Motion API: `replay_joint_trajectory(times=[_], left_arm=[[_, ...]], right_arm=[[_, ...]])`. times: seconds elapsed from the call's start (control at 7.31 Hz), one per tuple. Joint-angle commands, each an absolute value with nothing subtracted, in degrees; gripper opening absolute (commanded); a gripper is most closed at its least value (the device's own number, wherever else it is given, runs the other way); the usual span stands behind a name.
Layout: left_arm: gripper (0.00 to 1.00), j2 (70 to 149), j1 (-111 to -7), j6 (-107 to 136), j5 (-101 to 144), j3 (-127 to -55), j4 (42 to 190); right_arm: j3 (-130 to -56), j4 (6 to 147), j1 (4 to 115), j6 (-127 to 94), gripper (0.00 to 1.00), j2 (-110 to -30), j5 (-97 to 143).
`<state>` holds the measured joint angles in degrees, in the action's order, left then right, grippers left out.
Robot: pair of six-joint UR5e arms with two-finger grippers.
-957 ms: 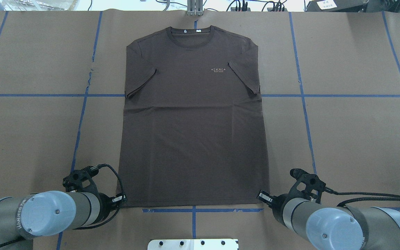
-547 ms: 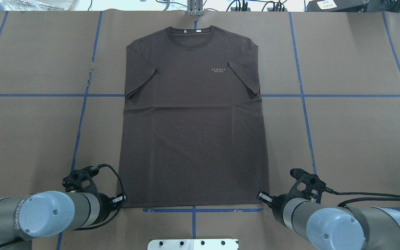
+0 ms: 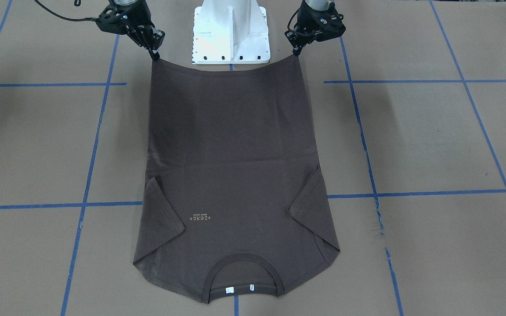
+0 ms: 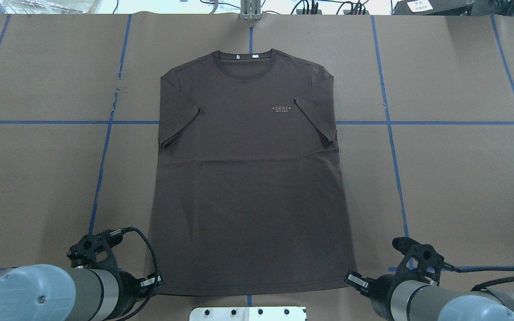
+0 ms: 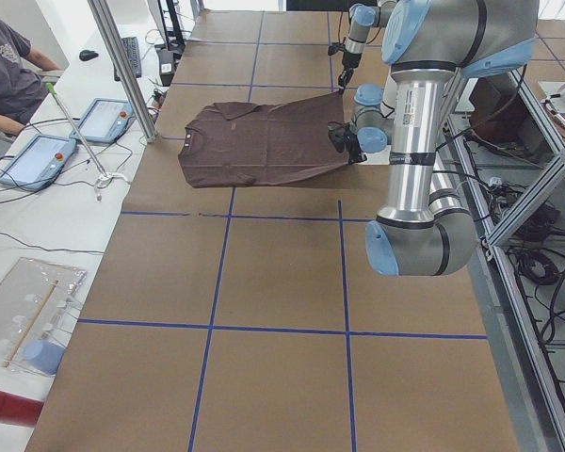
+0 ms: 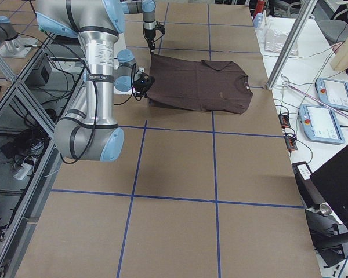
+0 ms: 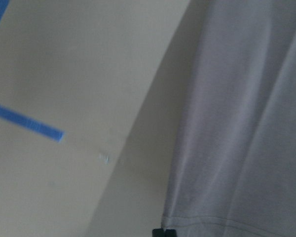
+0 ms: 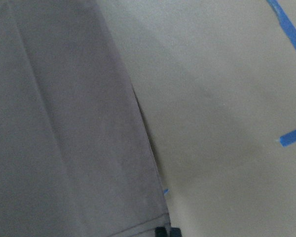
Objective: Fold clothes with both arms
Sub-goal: 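Grasp both hem corners with the left and right grippers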
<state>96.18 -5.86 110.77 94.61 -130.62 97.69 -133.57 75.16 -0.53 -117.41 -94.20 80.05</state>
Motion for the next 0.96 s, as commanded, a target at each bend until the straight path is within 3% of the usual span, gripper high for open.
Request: replay_joint_trajectory(times=[0.0, 0.27, 0.55, 0.82], left_arm=[[0.00, 96.8, -5.5, 110.6, 96.2, -133.9, 94.5], [0.00, 101.2, -10.3, 109.5, 96.2, -132.5, 91.8], [0.00, 112.0, -23.1, 98.0, 98.9, -124.6, 84.8], [0.00, 116.4, -34.7, 85.8, 98.9, -114.6, 87.7]], right_arm=[[-136.9, 75.2, 1.3, -118.1, 0.00, -95.1, 80.0], [-134.6, 75.2, 7.6, -115.9, 0.00, -92.9, 80.8], [-122.9, 75.3, 21.1, -106.0, 0.00, -81.1, 89.1], [-111.7, 75.4, 34.0, -98.3, 0.00, -71.5, 98.4]])
